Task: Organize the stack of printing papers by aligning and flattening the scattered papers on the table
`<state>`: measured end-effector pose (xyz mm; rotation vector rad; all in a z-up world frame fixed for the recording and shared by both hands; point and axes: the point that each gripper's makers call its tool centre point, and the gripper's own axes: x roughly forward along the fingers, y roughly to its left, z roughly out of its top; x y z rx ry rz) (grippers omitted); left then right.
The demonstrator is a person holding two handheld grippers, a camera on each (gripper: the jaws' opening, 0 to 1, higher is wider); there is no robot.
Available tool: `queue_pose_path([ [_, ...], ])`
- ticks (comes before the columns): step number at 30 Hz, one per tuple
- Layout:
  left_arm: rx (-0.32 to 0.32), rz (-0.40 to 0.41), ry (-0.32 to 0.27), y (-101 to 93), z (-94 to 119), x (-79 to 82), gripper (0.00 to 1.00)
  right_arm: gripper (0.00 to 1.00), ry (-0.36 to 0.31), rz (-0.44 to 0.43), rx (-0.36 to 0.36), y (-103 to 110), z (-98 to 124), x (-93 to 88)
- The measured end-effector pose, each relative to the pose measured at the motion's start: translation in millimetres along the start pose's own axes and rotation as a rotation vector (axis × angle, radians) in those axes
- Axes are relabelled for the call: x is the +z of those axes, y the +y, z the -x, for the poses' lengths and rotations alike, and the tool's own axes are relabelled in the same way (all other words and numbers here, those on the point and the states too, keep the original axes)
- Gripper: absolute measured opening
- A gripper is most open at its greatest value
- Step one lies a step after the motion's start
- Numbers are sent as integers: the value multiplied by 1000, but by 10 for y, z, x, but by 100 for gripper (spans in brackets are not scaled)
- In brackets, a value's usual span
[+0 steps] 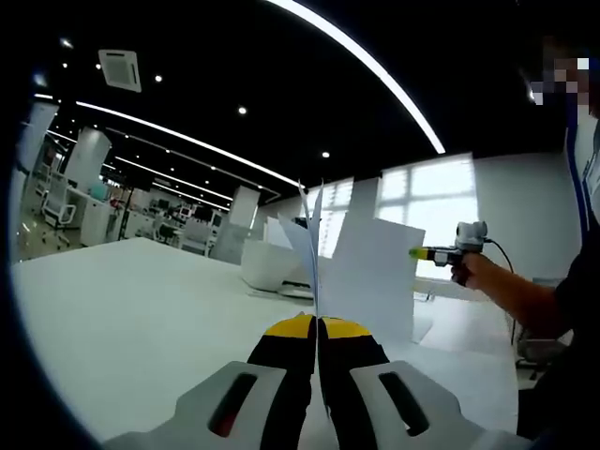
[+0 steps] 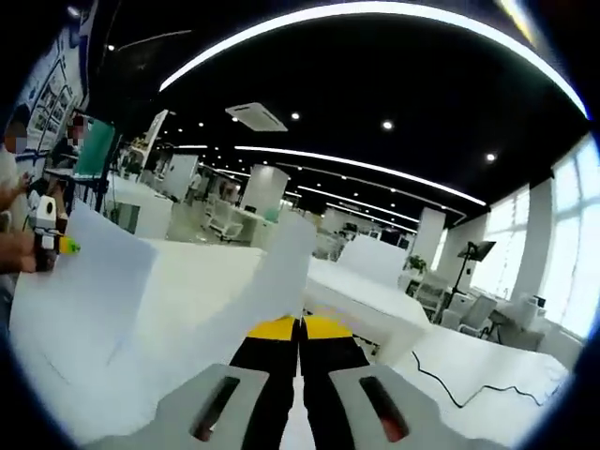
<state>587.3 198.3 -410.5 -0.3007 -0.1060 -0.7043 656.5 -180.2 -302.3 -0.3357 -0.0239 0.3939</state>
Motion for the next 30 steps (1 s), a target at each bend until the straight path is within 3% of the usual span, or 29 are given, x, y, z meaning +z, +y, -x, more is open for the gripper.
queue_pose_path([
  [14, 1, -5, 7, -1, -5, -13, 7, 0, -110, 75, 29, 174, 255, 659],
  [30, 0, -4, 8, -4, -9, -18, 7, 0, -137, 109, 58, 241, 442, 981],
])
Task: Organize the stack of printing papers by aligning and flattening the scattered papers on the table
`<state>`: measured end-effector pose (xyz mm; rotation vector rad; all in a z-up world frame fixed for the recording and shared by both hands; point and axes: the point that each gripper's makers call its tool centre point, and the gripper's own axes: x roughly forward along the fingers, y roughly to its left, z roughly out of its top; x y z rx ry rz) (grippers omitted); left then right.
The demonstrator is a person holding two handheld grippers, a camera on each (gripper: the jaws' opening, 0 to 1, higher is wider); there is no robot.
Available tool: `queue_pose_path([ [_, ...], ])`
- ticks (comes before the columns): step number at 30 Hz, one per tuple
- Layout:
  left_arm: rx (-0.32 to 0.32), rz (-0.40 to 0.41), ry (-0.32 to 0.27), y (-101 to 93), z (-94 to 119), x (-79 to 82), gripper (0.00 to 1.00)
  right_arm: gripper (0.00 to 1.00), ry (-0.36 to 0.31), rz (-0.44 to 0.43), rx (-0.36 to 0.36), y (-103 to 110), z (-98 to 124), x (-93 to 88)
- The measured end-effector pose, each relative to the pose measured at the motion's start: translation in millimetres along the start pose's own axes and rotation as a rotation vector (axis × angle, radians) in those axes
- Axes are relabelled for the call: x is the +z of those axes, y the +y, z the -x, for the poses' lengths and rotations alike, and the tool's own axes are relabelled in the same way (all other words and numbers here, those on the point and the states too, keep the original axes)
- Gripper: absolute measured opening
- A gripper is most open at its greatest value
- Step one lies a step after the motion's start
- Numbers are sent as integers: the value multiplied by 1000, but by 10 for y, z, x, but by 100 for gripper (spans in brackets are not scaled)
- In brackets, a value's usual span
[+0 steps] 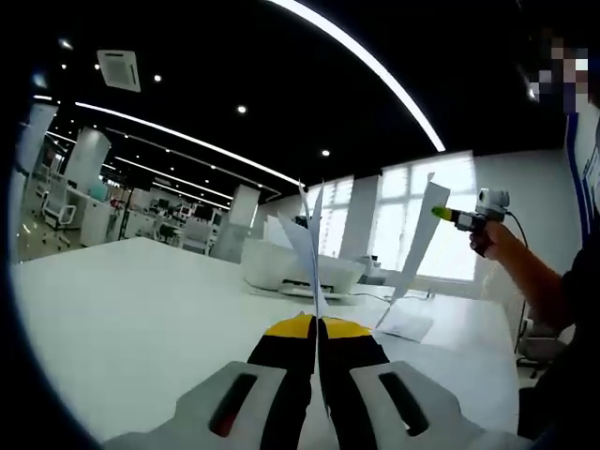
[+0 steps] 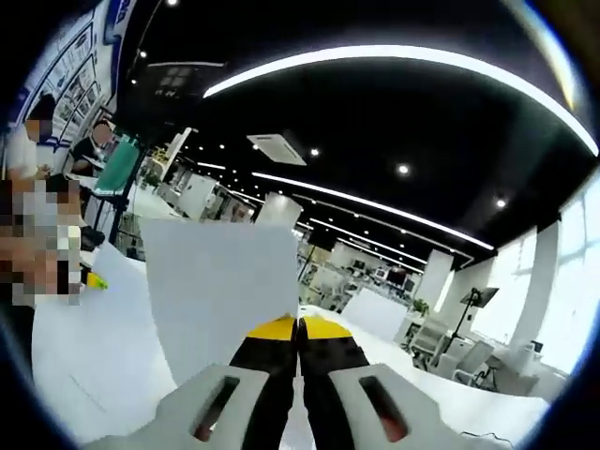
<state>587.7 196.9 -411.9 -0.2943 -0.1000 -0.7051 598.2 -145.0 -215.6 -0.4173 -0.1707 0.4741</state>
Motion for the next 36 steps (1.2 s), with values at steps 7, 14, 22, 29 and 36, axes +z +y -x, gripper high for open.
queue_pose_path([
  [7, -2, -1, -1, -6, 5, 2, 7, 0, -36, 37, 19, 113, 125, 246],
  [14, -3, 0, -2, -13, 8, 6, 7, 0, -74, 63, 59, 263, 253, 457],
  [22, -5, 1, -4, -14, 9, 12, 7, 0, -90, 55, 97, 386, 377, 546],
  [29, -5, -1, -3, -13, 7, 11, 7, 0, -122, 16, 120, 423, 524, 621],
  [36, -5, -4, -1, -10, 2, 1, 7, 0, -140, -9, 141, 478, 683, 681],
])
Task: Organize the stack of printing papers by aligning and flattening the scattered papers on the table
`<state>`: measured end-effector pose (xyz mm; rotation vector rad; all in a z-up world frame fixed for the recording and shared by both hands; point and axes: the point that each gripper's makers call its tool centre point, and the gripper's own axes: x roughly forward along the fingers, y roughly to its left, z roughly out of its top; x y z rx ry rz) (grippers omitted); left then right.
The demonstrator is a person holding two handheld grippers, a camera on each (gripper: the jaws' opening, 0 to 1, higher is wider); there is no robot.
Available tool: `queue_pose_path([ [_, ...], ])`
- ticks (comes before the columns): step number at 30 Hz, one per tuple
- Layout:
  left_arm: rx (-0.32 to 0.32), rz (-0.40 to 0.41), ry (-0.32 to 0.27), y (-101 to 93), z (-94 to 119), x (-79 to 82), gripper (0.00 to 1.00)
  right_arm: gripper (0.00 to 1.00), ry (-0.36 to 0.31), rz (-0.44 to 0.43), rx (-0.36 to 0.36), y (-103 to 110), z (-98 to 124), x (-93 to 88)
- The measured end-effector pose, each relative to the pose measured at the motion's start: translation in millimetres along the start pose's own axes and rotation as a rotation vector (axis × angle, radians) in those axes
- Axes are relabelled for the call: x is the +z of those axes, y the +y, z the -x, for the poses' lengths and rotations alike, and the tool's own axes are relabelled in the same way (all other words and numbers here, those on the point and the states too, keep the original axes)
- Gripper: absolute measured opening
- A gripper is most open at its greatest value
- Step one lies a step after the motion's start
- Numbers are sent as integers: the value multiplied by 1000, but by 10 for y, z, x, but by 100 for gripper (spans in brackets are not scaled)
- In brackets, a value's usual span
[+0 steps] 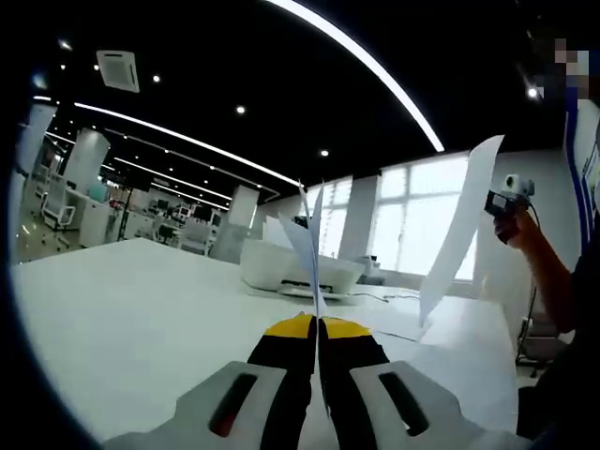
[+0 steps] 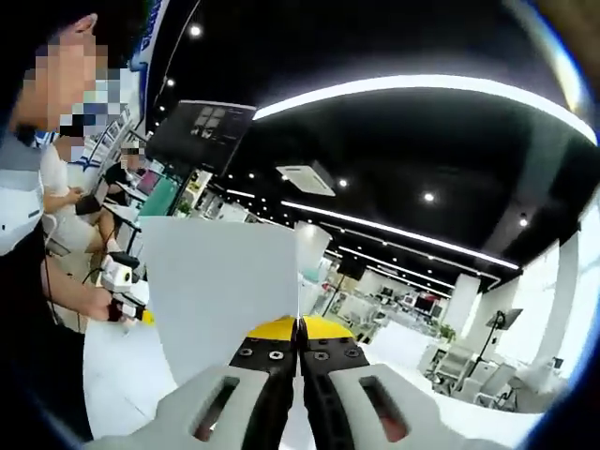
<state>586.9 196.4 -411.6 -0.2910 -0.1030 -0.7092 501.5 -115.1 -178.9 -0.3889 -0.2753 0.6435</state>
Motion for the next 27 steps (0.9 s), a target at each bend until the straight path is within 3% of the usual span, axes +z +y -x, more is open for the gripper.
queue_pose_path([
  [12, 1, -2, 2, 0, -2, -7, 7, 0, -34, -40, 1, 63, 221, 107],
  [16, 1, -2, 3, 2, -4, -9, 7, 0, -44, -145, 89, 220, 242, 148],
  [20, 0, -5, 8, -1, -10, -16, 7, 0, 56, -99, 149, 395, 128, 21],
  [27, 2, -5, 8, 2, -10, -17, 7, 0, 81, -117, 264, 656, -145, -48],
])
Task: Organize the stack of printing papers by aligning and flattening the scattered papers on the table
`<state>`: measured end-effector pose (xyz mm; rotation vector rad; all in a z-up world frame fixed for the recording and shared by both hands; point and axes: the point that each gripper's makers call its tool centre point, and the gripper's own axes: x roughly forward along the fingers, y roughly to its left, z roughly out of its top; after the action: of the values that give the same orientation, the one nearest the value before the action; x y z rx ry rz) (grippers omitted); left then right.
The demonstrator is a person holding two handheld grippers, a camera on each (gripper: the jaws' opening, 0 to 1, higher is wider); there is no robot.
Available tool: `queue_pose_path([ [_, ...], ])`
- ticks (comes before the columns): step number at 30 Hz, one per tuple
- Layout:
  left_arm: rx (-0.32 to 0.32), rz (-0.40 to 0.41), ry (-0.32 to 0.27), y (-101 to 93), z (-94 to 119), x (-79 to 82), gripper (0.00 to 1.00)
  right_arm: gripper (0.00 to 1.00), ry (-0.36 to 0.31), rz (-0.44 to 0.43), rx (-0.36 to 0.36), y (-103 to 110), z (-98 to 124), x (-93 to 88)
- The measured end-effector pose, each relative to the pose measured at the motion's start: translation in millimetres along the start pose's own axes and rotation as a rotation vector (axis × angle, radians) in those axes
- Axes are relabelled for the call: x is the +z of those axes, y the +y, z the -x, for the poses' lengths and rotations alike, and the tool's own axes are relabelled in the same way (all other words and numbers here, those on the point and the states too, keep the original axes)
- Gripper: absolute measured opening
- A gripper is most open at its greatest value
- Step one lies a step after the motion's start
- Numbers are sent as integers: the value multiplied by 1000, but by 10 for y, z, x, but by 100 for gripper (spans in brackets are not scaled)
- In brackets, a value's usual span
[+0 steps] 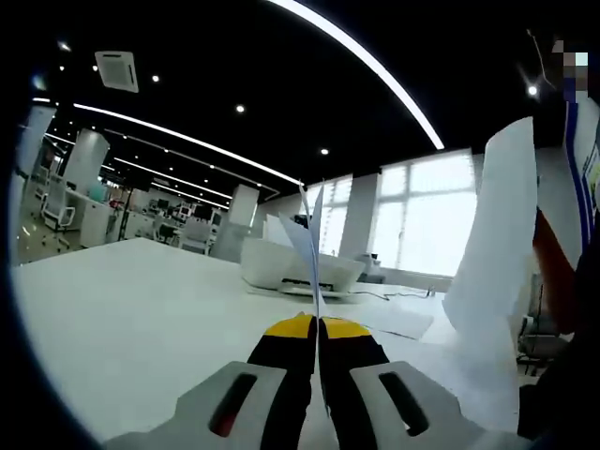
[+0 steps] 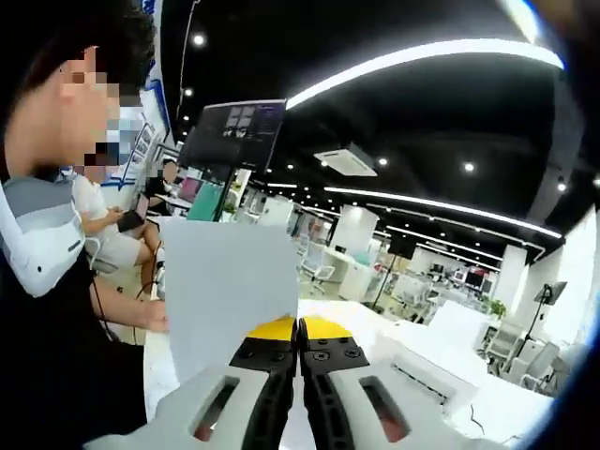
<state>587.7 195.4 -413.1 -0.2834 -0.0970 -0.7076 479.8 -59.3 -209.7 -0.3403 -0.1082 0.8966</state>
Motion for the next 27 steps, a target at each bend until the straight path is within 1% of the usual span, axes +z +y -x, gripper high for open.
queue_pose_path([
  [1, 0, 0, 0, -1, 0, 0, 7, 0, 4, -7, 15, 23, -39, -23],
  [3, 0, 0, 0, -4, 2, -1, 7, 0, 34, -26, 75, 125, -190, -157],
  [5, 0, 0, 2, -5, 1, -4, 7, 0, 49, -49, 102, 141, -322, -269],
  [7, -1, -1, 5, -7, -2, -10, 7, 0, 58, -61, 116, 132, -425, -345],
  [8, -1, -2, 6, -8, -3, -12, 7, 0, 64, -74, 131, 128, -514, -406],
  [13, 0, 1, 2, -14, 4, -3, 7, 0, 73, -97, 162, 153, -690, -522],
  [17, -1, 0, 3, -107, -2, -1, 7, 0, 86, -111, 183, 197, -798, -621],
  [27, -1, 1, 1, -128, 4, 20, 7, 0, 100, -152, 196, 154, -1000, -813],
])
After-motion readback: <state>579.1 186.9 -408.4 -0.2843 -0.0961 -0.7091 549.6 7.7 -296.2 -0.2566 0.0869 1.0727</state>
